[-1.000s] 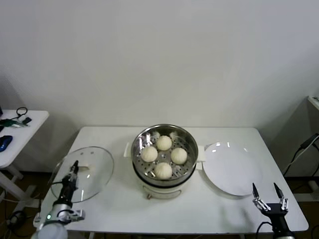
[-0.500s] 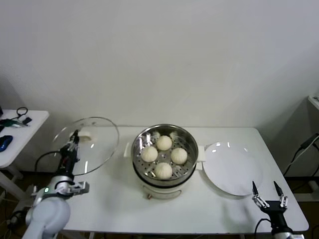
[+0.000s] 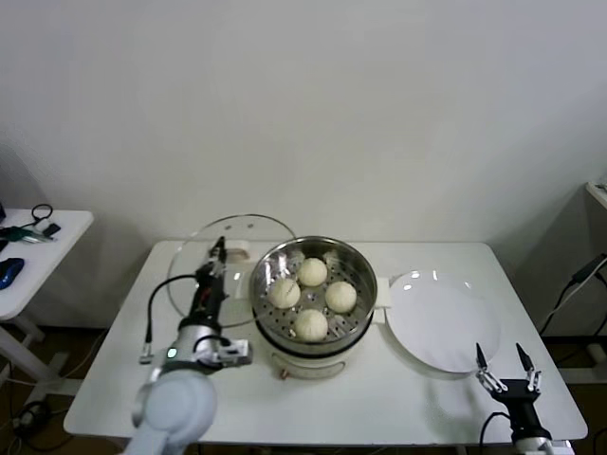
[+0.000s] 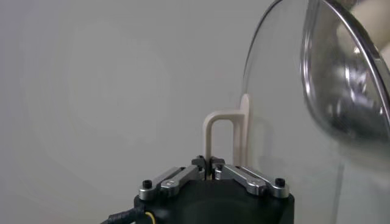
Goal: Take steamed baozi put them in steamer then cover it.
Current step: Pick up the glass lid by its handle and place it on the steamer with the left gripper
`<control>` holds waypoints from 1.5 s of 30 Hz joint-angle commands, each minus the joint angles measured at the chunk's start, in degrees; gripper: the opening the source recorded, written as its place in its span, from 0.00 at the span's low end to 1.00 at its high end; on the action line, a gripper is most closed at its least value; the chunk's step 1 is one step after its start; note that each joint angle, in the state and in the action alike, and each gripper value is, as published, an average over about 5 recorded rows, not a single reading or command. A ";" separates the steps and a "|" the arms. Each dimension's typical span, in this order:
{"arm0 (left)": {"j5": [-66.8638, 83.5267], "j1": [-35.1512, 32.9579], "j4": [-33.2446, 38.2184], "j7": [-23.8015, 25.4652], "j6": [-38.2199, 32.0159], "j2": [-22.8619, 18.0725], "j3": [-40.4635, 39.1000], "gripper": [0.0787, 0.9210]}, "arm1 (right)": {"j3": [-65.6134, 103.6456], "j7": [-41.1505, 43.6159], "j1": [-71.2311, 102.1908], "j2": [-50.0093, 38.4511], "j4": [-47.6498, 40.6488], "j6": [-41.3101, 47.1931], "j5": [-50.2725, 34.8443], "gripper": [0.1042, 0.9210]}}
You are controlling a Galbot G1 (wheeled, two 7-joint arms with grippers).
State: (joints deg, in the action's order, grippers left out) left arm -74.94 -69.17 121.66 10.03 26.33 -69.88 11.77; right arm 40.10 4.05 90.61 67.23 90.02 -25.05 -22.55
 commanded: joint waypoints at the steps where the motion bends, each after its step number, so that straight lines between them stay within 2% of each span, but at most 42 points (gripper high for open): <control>1: -11.35 6.31 -4.36 5.34 5.18 -13.54 -16.03 0.06 | -0.43 -0.12 -0.74 -0.52 -1.09 0.07 -0.90 0.88; 6: -14.75 6.06 -8.95 4.42 4.65 -18.68 -18.48 0.06 | -0.25 -0.21 -0.60 -1.38 -1.68 -0.69 -1.74 0.88; 12: -17.76 5.69 -12.83 3.55 4.07 -21.28 -19.58 0.06 | -0.01 -0.28 -0.33 -2.10 -2.02 -1.57 -2.33 0.88; 45: -19.15 5.27 -16.77 1.53 3.13 -18.51 -14.89 0.06 | -1.01 -0.30 -0.02 -1.48 -3.12 -3.37 -2.08 0.88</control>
State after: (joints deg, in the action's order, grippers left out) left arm -93.56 -63.66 105.65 11.77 29.55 -88.11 -3.31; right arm 38.96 3.67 90.56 65.74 86.84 -28.32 -24.60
